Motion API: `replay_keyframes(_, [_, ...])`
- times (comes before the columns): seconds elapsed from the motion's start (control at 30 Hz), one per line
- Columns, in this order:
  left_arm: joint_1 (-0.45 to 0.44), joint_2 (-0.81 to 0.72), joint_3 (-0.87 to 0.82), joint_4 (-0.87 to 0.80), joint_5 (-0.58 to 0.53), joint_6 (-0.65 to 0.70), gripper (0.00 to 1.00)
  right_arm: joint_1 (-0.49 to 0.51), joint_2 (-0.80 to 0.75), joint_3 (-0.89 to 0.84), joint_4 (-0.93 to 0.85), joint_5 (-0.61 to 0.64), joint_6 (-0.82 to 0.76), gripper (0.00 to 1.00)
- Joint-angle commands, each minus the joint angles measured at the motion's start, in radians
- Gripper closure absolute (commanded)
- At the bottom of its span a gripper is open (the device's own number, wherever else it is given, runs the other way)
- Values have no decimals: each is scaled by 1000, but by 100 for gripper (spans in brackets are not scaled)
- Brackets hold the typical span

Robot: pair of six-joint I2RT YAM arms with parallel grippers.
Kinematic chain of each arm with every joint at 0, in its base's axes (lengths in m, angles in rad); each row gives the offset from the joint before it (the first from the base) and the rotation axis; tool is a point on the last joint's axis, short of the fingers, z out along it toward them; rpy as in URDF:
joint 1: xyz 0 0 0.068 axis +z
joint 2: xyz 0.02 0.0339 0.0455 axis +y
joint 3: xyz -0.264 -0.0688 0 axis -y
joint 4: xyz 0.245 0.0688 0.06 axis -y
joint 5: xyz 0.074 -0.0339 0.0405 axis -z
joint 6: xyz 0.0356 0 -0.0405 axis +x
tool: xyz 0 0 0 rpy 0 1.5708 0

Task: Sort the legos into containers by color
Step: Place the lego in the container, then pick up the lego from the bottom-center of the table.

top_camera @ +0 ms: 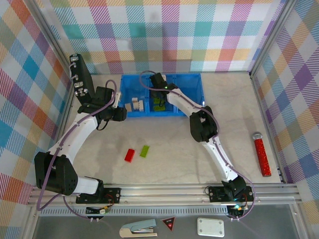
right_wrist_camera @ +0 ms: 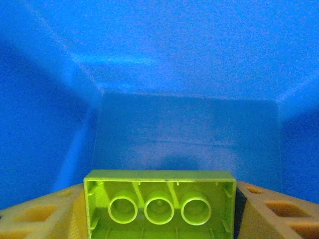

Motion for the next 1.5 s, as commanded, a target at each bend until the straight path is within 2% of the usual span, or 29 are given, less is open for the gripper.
replay_keyframes(0.0, [13,7,23,-12,3,1,48,-3,13,38,52,7,-14,32])
replay_keyframes(0.3, [12,7,23,-14,6,1,49,-1,-6,38,29,-1,-7,25])
replay_keyframes(0.53, [12,6,24,-12,13,0,49,0,-56,29,9,-14,-25,25])
replay_keyframes(0.9, [12,7,30,-17,25,-1,49,23,-184,-31,-129,-148,-178,24])
replay_keyframes(1.0, [12,4,30,-19,26,0,49,34,-229,-76,-166,-156,-212,24])
replay_keyframes(1.17, [12,-1,32,-19,28,0,49,43,-320,-183,-200,-248,-282,25])
replay_keyframes(1.47, [12,1,36,-21,16,2,49,77,-514,-454,-153,-364,-392,25])
